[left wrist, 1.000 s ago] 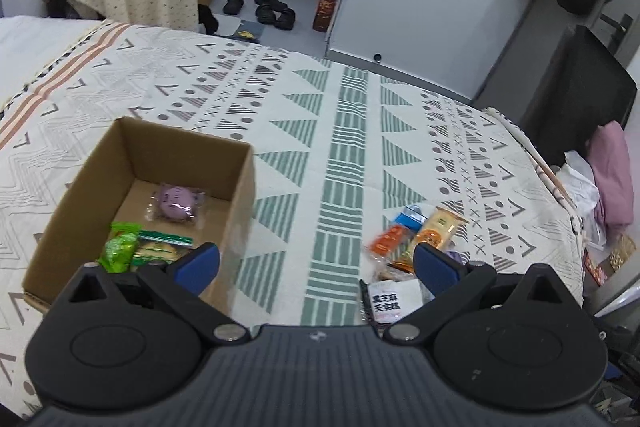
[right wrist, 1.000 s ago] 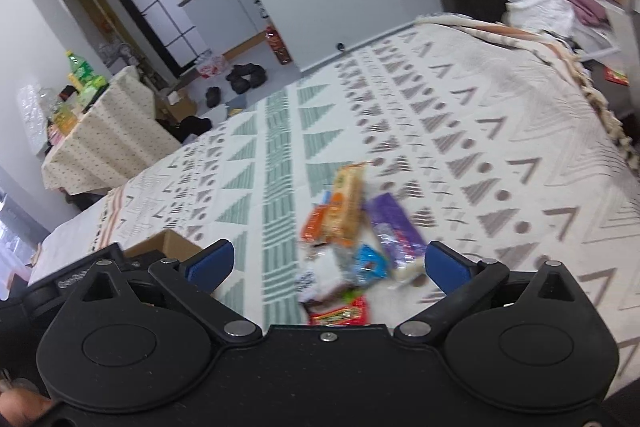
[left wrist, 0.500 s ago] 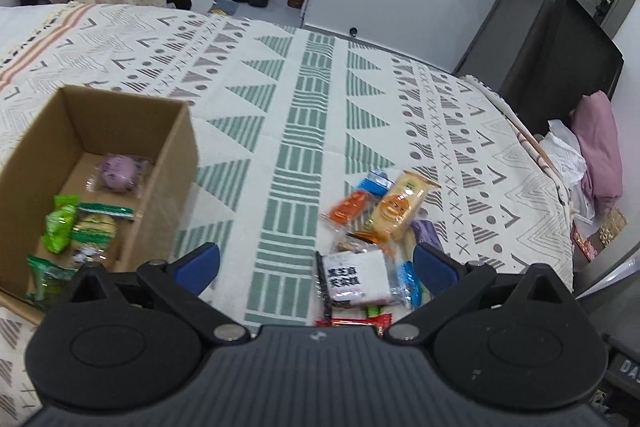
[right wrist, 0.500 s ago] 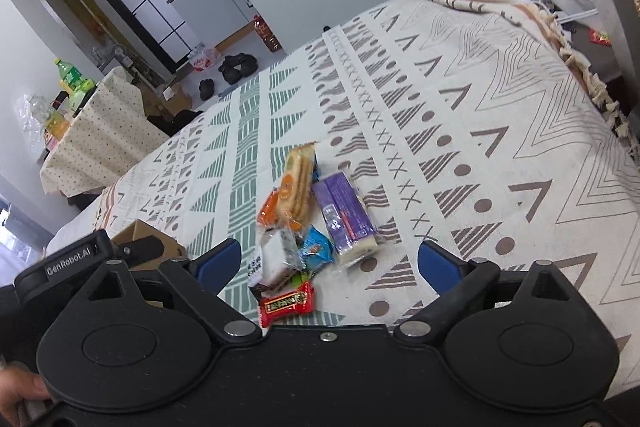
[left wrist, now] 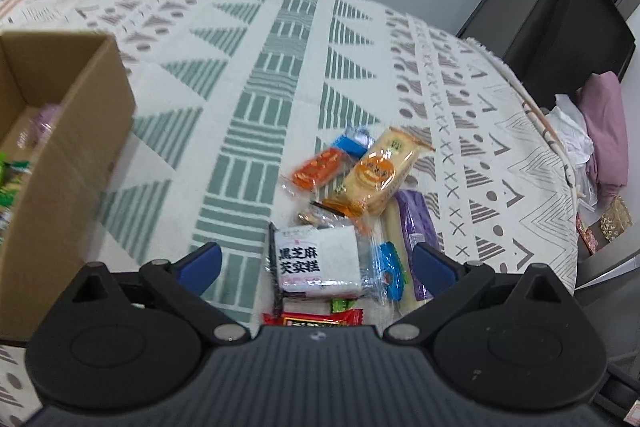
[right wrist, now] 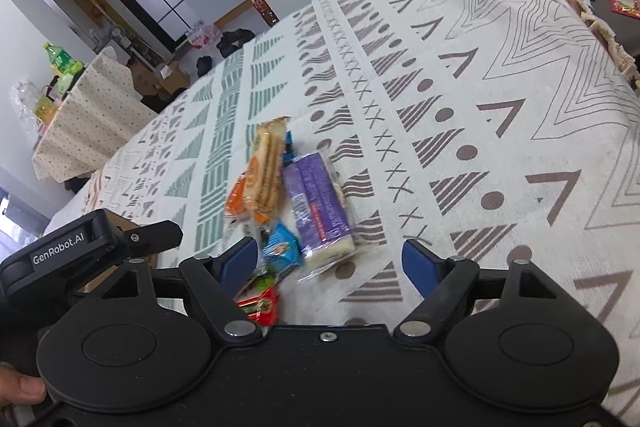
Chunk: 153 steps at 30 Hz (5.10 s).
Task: Organize snacks
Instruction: 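Grasp the white black-text packet with the left gripper while the right grasps the purple stick pack, then carry both snacks over the cardboard box and open both grippers to drop them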
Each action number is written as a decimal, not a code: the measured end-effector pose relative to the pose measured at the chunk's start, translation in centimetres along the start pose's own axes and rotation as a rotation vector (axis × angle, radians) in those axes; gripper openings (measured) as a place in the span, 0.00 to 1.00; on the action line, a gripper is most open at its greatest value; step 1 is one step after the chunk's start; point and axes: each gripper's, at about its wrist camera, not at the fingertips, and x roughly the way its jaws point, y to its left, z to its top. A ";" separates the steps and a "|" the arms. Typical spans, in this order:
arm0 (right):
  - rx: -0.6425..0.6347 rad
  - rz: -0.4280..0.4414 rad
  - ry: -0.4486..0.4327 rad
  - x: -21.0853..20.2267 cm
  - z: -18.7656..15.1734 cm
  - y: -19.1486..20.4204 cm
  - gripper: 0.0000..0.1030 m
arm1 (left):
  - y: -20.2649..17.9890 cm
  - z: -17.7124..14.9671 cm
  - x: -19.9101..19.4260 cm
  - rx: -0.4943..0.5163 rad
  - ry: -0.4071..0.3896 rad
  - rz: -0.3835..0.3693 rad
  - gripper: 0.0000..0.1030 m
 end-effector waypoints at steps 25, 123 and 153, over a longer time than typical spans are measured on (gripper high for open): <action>0.035 0.011 0.049 3.3 -1.2 -2.2 0.42 | 0.1 -0.4 4.6 -0.092 0.102 0.104 0.57; -0.197 0.063 -0.055 -0.5 -1.8 20.7 0.33 | 16.0 4.7 -11.7 -0.311 -0.225 0.014 0.50; -0.240 0.167 0.074 5.2 -3.9 26.9 0.54 | 21.5 6.1 -8.9 -0.464 -0.160 0.119 0.73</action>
